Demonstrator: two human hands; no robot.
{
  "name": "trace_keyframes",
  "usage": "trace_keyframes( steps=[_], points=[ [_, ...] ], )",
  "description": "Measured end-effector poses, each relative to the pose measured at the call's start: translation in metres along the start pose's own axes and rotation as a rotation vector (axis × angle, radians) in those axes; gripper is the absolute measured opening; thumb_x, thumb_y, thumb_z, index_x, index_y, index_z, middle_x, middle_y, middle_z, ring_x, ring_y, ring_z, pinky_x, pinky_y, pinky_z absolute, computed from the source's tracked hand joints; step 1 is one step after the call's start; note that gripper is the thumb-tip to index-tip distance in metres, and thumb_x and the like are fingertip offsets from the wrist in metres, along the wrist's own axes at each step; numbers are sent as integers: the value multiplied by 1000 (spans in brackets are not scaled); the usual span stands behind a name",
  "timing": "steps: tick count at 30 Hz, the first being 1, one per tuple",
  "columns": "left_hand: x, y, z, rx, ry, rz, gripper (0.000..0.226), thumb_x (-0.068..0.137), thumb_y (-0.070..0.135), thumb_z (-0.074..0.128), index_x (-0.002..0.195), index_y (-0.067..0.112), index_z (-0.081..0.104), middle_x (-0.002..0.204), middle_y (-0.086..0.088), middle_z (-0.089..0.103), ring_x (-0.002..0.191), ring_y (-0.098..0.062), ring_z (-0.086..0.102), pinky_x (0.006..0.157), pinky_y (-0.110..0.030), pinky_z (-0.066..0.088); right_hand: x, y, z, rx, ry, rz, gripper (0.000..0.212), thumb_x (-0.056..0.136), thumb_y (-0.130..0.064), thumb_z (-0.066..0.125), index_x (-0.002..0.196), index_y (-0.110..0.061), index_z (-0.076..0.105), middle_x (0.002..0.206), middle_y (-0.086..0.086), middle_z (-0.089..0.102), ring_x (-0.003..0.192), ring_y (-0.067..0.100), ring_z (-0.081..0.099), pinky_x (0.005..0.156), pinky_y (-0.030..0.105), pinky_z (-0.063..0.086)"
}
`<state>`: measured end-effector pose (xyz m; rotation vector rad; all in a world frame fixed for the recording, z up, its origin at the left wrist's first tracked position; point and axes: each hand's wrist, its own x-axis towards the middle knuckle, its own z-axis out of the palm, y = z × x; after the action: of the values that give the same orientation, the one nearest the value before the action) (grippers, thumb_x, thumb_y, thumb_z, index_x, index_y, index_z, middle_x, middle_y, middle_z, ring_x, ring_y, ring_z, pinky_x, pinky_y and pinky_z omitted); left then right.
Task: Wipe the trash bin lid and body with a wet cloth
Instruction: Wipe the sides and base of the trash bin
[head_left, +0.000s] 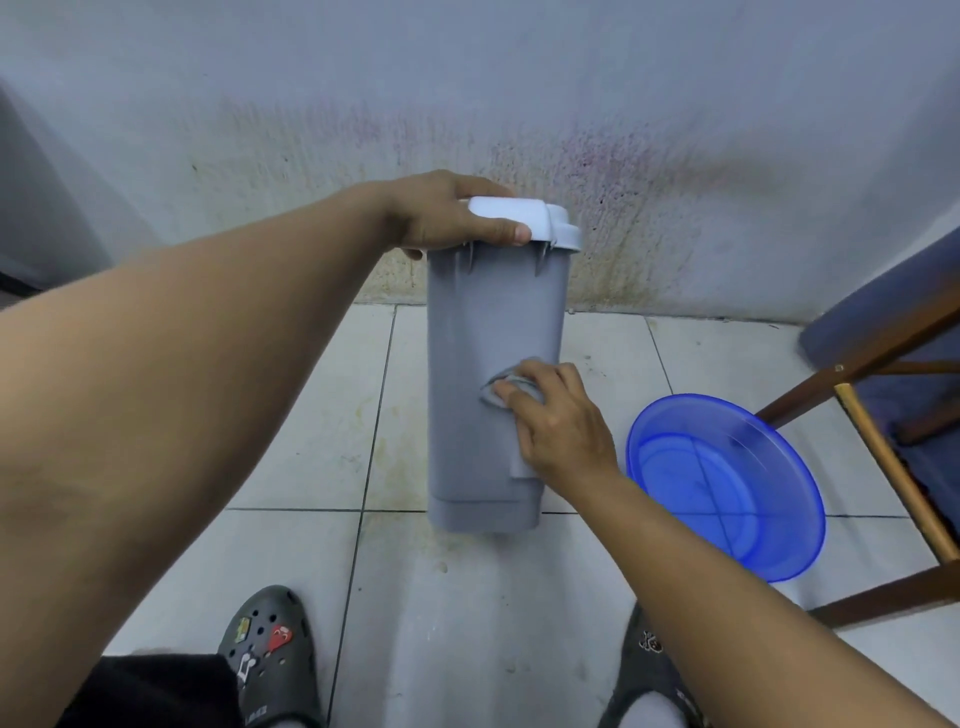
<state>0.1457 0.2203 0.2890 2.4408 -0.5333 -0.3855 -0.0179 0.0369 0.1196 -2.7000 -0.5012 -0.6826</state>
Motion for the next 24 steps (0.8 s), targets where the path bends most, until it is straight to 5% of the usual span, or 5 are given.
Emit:
trace_keyframes(
  steps=[3,8,15,19,24],
  points=[
    [-2,0,2,-19,16,28,66,84,71,71,144,49,55,140,9,54,120,-23,56,71,-33,54,35,-3,-9,5,82,17,34,82,0,64,109,-18,73,117,6,62,96,34,53,51,38,54],
    [-7,-3,4,6,8,52,77,78,78,72,146,48,54,154,11,52,136,-22,51,114,-48,44,70,-8,-14,62,276,151,35,85,-1,57,110,-19,75,116,6,63,97,34,52,67,41,54],
    [-32,1,28,108,66,132,81,76,84,65,146,44,53,149,9,57,133,-21,54,112,-45,43,26,-20,-5,157,418,302,42,80,7,56,111,-15,75,115,8,59,98,31,54,82,31,46],
    [-62,-2,61,122,249,196,86,78,74,75,150,32,53,155,0,52,141,-21,47,112,-38,38,1,-35,-9,389,506,577,41,78,10,58,108,-15,70,113,0,53,100,7,55,88,10,41],
    [-92,-16,125,282,279,239,101,69,84,57,158,37,43,167,-8,37,144,-47,38,112,-59,42,-7,-41,-14,718,586,1034,36,84,2,58,95,-32,57,103,-4,63,91,1,58,71,4,41]
  ],
)
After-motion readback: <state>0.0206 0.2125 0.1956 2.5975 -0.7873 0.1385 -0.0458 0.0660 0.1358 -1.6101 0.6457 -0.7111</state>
